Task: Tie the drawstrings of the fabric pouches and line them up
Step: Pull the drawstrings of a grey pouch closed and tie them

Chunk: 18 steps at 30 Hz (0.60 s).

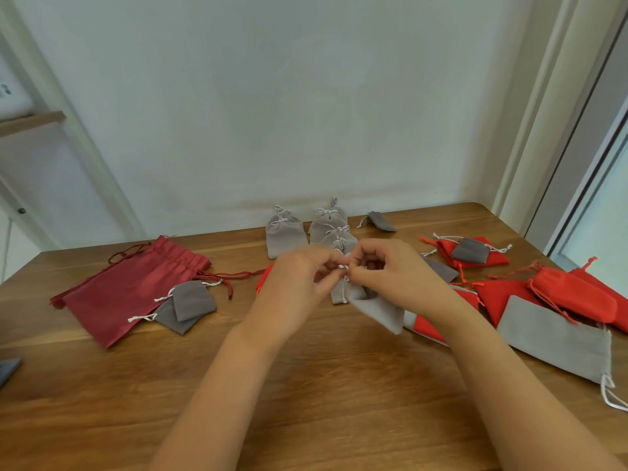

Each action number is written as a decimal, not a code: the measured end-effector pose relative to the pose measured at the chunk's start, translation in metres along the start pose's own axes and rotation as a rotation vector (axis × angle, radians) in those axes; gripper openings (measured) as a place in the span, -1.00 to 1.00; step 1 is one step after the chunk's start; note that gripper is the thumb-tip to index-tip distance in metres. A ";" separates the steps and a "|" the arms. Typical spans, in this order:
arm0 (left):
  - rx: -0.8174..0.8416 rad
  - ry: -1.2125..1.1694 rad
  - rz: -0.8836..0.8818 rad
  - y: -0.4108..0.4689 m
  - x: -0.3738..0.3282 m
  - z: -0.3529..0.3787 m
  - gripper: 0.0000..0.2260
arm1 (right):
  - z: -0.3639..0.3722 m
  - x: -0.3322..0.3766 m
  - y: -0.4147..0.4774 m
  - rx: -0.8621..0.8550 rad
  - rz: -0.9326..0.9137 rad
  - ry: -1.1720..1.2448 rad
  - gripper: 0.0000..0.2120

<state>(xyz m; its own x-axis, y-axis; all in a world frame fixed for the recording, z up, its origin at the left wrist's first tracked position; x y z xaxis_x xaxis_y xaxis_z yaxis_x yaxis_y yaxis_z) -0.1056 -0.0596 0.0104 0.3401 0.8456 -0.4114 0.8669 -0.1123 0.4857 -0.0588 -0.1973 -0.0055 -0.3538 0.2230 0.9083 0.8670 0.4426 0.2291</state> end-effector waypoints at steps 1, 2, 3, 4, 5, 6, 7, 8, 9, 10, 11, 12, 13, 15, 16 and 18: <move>0.012 0.056 0.029 0.001 -0.001 -0.001 -0.86 | 0.001 -0.001 0.000 -0.001 0.004 0.004 -0.91; 0.017 0.096 0.047 0.002 -0.001 -0.002 -0.86 | 0.002 -0.001 0.000 -0.004 0.004 0.007 -0.91; 0.021 0.117 0.050 0.002 -0.001 -0.003 -0.86 | 0.002 -0.001 0.000 -0.005 0.003 0.009 -0.91; 0.031 0.120 0.042 0.002 -0.001 -0.003 -0.87 | 0.003 -0.001 0.000 -0.004 0.001 0.012 -0.92; 0.045 0.112 0.030 0.002 0.000 -0.002 -0.87 | 0.004 0.001 0.000 -0.001 -0.001 0.010 -0.93; 0.061 0.099 0.016 0.002 0.001 -0.001 -0.87 | 0.005 0.001 0.000 0.000 -0.006 -0.005 -0.94; 0.073 0.087 0.006 0.002 0.002 0.000 -0.86 | 0.006 0.002 -0.001 0.000 -0.015 -0.029 -0.94; 0.080 0.082 0.000 0.002 0.004 0.001 -0.84 | 0.007 0.002 -0.001 0.004 -0.023 -0.054 -0.93; 0.083 0.080 -0.002 0.002 0.005 0.002 -0.82 | 0.008 0.003 -0.001 0.012 -0.025 -0.061 -0.90; 0.086 0.079 -0.004 0.002 0.006 0.003 -0.83 | 0.007 0.001 -0.001 0.023 -0.017 -0.051 -0.86; 0.087 0.078 -0.002 0.001 0.006 0.003 -0.85 | 0.006 0.000 -0.001 0.032 -0.007 -0.038 -0.83; 0.082 0.071 0.005 0.001 0.006 0.003 -0.87 | 0.004 -0.002 0.000 0.037 0.004 -0.032 -0.82; 0.074 0.061 0.014 0.000 0.006 0.003 -0.88 | 0.002 -0.003 0.000 0.032 0.014 -0.020 -0.85; 0.057 0.040 0.027 0.000 0.005 0.001 -0.91 | -0.002 -0.005 0.002 -0.001 0.020 0.056 -0.95; 0.044 0.030 0.030 0.000 0.006 0.001 -0.91 | -0.004 -0.004 0.003 -0.022 0.003 0.113 -0.94; 0.005 0.030 0.050 -0.001 0.008 0.000 -0.92 | -0.007 -0.003 0.004 -0.017 -0.029 0.219 -0.90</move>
<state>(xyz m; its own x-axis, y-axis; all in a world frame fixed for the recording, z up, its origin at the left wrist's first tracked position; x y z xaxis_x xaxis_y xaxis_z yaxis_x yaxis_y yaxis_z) -0.1035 -0.0526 0.0069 0.3722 0.8539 -0.3636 0.8507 -0.1573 0.5015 -0.0523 -0.2023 -0.0051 -0.2959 0.0155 0.9551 0.8638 0.4311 0.2606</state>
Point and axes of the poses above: each hand's wrist, its own y-axis towards the middle knuckle, its own z-axis out of the palm, x = y × z, the point moved 4 cm from there along y, towards the middle knuckle, and after that the axes turned 11 degrees about y, right-handed, at the moved point
